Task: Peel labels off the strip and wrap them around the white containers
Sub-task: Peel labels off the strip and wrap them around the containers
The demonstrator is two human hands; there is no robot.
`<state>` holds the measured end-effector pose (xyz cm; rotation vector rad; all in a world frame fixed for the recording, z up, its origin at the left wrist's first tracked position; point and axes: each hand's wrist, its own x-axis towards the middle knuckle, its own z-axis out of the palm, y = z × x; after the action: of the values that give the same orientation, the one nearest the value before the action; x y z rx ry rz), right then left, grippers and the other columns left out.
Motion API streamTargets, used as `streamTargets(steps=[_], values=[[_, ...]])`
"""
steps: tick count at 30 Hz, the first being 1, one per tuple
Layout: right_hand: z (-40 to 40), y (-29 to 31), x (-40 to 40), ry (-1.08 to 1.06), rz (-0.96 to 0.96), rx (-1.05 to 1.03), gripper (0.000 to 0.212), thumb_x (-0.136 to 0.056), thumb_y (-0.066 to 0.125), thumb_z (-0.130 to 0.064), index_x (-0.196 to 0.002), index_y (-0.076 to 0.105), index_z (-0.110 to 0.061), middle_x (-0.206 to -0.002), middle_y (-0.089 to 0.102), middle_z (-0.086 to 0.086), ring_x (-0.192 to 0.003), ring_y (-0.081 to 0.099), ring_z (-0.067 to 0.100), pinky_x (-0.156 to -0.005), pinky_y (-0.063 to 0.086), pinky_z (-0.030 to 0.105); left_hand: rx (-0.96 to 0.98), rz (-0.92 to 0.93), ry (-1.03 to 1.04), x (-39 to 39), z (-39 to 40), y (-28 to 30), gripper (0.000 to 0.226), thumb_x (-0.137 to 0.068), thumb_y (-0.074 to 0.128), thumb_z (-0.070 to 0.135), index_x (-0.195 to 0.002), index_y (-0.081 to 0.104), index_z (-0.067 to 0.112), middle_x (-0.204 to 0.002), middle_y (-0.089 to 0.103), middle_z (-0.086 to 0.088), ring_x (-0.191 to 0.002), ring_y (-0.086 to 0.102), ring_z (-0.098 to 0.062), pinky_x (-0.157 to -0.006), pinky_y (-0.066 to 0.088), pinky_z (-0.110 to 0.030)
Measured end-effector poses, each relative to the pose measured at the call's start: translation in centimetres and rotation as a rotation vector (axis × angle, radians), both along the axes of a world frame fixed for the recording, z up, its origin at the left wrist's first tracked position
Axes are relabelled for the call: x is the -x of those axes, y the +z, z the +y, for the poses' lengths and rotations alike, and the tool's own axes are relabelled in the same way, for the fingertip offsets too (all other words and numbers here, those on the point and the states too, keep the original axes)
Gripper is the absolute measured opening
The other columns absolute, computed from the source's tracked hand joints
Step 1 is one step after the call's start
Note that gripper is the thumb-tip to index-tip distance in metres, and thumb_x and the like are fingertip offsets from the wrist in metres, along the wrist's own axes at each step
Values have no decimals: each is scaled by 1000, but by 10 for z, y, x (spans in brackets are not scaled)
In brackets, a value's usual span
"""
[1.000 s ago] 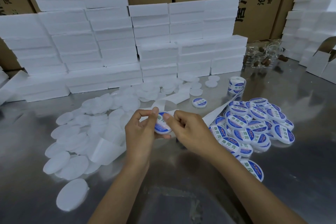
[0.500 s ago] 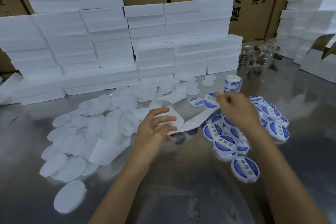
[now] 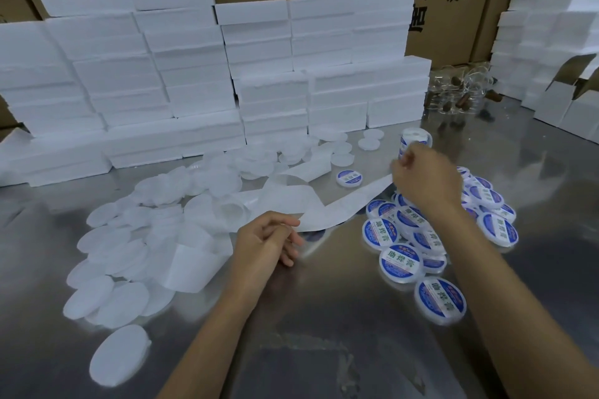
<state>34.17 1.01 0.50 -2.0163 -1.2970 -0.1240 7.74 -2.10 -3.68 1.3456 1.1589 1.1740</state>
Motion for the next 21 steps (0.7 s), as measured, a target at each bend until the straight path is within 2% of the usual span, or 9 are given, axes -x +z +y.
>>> streamTargets(steps=[2,4,6,9,11,15,19,21], values=[[27,3,12,128,-132,63,12,-93,52,-26,-92,60,-18,-89,63,4,-90,57,27,-72,42,34,11,-6,5,0,5,-1,24,-95,50,-6,-89,70,5,-65,68,-11,-54,57,-21,-46,50,-28],[57,1,21,225,-232,193,23,-95,50,-25,-111,64,-16,-110,65,8,-109,54,29,-87,41,39,17,-9,12,-1,9,-1,22,-95,50,-4,-89,70,5,-64,67,-10,-52,56,-20,-43,49,-29],[85,-6,25,254,-246,330,32,-98,47,-26,-125,61,-16,-125,60,12,-121,48,30,-98,35,39,23,-15,17,0,12,-2,21,-96,50,-4,-90,69,3,-63,66,-10,-50,56,-19,-41,49,-28],[116,-20,28,225,-178,467,37,-97,47,-30,-131,58,-18,-132,55,13,-126,44,29,-103,30,38,37,-14,21,2,18,-3,21,-96,49,-4,-90,69,3,-63,65,-11,-49,56,-19,-41,49,-28],[130,-28,32,167,-154,463,35,-95,50,-31,-126,61,-18,-127,58,12,-122,46,29,-101,31,38,40,-9,10,3,20,-5,22,-96,48,-3,-90,69,3,-63,65,-11,-50,57,-19,-41,49,-28],[145,-27,36,64,-251,406,25,-89,58,-36,-102,67,-17,-107,66,8,-107,55,26,-99,34,40,55,-4,-4,2,22,-5,22,-96,47,-4,-91,68,2,-62,64,-11,-50,56,-19,-41,48,-28],[143,-17,35,44,-278,452,37,-80,68,-50,-88,55,-16,-91,62,4,-102,57,27,-99,33,41,53,4,-8,0,21,-5,23,-96,46,-5,-91,68,3,-62,64,-10,-51,56,-20,-41,48,-28],[140,-16,36,44,-265,449,32,-81,68,-42,-88,52,-16,-94,62,6,-105,57,27,-99,34,40,51,10,-5,0,21,-5,23,-96,46,-5,-91,68,3,-62,64,-11,-51,56,-20,-41,48,-28]])
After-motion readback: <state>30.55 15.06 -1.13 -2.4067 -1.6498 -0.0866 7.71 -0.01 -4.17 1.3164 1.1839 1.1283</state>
